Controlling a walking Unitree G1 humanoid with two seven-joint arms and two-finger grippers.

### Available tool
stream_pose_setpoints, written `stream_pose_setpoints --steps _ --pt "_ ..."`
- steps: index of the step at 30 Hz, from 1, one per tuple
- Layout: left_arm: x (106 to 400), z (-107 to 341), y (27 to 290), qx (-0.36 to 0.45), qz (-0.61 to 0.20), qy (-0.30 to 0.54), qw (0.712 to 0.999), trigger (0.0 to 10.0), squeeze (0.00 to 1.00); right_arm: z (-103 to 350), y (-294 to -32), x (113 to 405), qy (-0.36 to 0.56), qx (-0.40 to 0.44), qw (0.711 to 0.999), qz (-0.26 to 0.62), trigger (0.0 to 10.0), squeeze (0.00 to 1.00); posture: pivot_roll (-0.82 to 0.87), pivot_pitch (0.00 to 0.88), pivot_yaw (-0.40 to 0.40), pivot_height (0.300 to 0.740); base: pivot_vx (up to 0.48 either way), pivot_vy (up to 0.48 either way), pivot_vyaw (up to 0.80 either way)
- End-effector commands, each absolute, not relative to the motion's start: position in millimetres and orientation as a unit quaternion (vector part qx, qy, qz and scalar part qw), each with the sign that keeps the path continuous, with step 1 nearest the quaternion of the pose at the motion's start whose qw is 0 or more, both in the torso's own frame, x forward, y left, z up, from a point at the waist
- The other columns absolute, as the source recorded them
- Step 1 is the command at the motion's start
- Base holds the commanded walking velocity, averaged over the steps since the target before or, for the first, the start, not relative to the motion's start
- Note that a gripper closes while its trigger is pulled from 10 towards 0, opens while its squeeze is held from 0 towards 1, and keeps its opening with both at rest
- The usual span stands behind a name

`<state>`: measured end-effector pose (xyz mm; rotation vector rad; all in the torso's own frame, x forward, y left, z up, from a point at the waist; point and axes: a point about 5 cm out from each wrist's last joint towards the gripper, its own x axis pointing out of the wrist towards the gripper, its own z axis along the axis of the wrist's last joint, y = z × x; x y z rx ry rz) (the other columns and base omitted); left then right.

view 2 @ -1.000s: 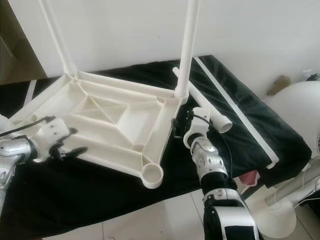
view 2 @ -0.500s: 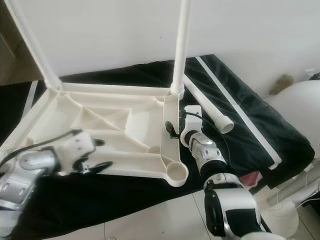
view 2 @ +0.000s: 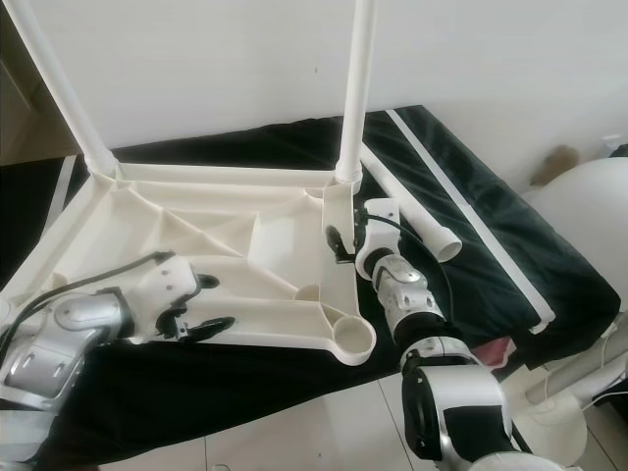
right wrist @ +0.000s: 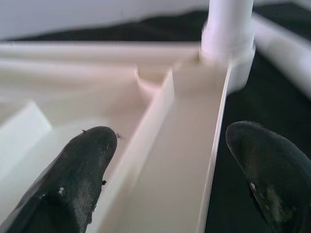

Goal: Building children table

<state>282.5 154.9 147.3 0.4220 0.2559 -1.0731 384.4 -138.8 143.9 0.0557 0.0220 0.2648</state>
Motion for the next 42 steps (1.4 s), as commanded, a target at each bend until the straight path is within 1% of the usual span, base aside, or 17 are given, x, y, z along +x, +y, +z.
stream_pose_setpoints --steps 1,2,5,6,7,9,11,13,15,18,19,21,22,24,28,33,42 --pt "281.1 156.8 154.2 0.171 -0.531 0.113 0.822 10.0 0.0 145.5 -148.7 383.4 -0.003 0.021 0.993 0.113 10.0 0.0 0.02 0.055 0.009 0.74 0.0 0.0 0.0" --pt "280.7 170.5 150.6 0.145 -0.542 0.079 0.824 10.0 0.0 149.7 -159.6 383.1 -0.02 0.013 0.996 0.081 10.0 0.0 0.02 0.055 0.008 0.74 0.0 0.0 0.0" --pt "280.9 174.7 149.4 0.137 -0.543 0.067 0.826 10.0 0.0 151.2 -163.7 382.9 -0.027 0.011 0.997 0.07 10.0 0.0 0.02 0.055 0.008 0.74 0.0 0.0 0.0" --pt "285.1 177.7 149.3 0.137 -0.53 0.055 0.835 10.0 0.0 153.0 -169.8 382.3 -0.035 0.01 0.998 0.054 10.0 0.0 0.01 0.051 0.004 0.74 0.0 0.0 0.0" --pt "295.0 180.0 151.1 0.14 -0.496 0.046 0.856 10.0 0.0 154.8 -179.5 381.1 -0.043 0.013 0.999 0.03 10.0 0.0 0.01 0.049 0.002 0.74 0.0 0.0 0.0" --pt "295.0 180.0 151.1 0.14 -0.496 0.046 0.856 10.0 0.0 154.8 -179.5 381.1 -0.043 0.013 0.999 0.03 10.0 0.0 0.01 0.049 0.002 0.74 0.0 0.0 0.0" --pt "309.3 183.8 156.9 0.146 -0.446 0.037 0.882 10.0 0.0 157.0 -199.6 377.0 -0.057 0.016 0.998 -0.017 10.0 0.0 0.0 0.046 0.001 0.74 0.0 0.0 0.0" --pt "311.9 185.1 158.8 0.149 -0.437 0.035 0.887 10.0 0.0 157.1 -205.4 375.4 -0.059 0.017 0.998 -0.029 10.0 0.0 0.0 0.046 0.001 0.74 0.0 0.0 0.0" --pt "315.4 191.2 162.5 0.148 -0.424 0.021 0.893 10.0 0.0 156.3 -217.6 371.2 -0.061 0.013 0.997 -0.054 10.0 0.0 0.0 0.043 -0.002 0.74 0.0 0.0 0.0" --pt "325.5 200.2 165.3 0.137 -0.387 0.0 0.912 10.0 0.0 154.0 -236.0 364.3 -0.057 0.007 0.994 -0.091 10.0 0.0 -0.01 0.041 -0.002 0.74 0.0 0.0 0.0" --pt "325.5 200.2 165.3 0.137 -0.387 0.0 0.912 10.0 0.0 154.0 -236.0 364.3 -0.057 0.007 0.994 -0.091 10.0 0.0 -0.01 0.041 -0.002 0.74 0.0 0.0 0.0" --pt "330.0 203.6 160.6 0.126 -0.379 -0.011 0.917 10.0 0.0 153.5 -248.6 358.8 -0.056 -0.001 0.991 -0.12 10.0 0.0 -0.02 0.038 0.002 0.74 0.0 0.0 0.0" --pt "330.0 203.6 160.6 0.126 -0.379 -0.011 0.917 10.0 0.0 153.5 -248.6 358.8 -0.056 -0.001 0.991 -0.12 10.0 0.0 -0.02 0.038 0.002 0.74 0.0 0.0 0.0" --pt "331.4 205.6 147.5 0.112 -0.395 -0.026 0.912 10.0 0.0 151.1 -263.3 350.7 -0.049 -0.005 0.988 -0.144 10.0 0.0 -0.03 0.034 0.007 0.74 0.0 0.0 0.0" --pt "331.4 205.2 137.9 0.106 -0.408 -0.029 0.906 10.0 0.0 147.6 -269.8 345.7 -0.038 -0.003 0.989 -0.143 10.0 0.0 -0.05 0.033 0.012 0.74 0.0 0.0 0.0" --pt "336.1 205.1 125.5 0.104 -0.419 -0.031 0.902 10.0 0.0 141.2 -273.6 338.1 -0.009 -0.005 0.996 -0.093 10.0 0.0 -0.06 0.029 0.023 0.74 0.0 0.0 0.0" --pt "340.2 206.4 123.8 0.099 -0.416 -0.033 0.903 10.0 0.0 136.2 -272.6 336.5 0.014 -0.015 0.999 -0.032 10.0 0.0 -0.07 0.029 0.026 0.74 0.0 0.0 0.0"
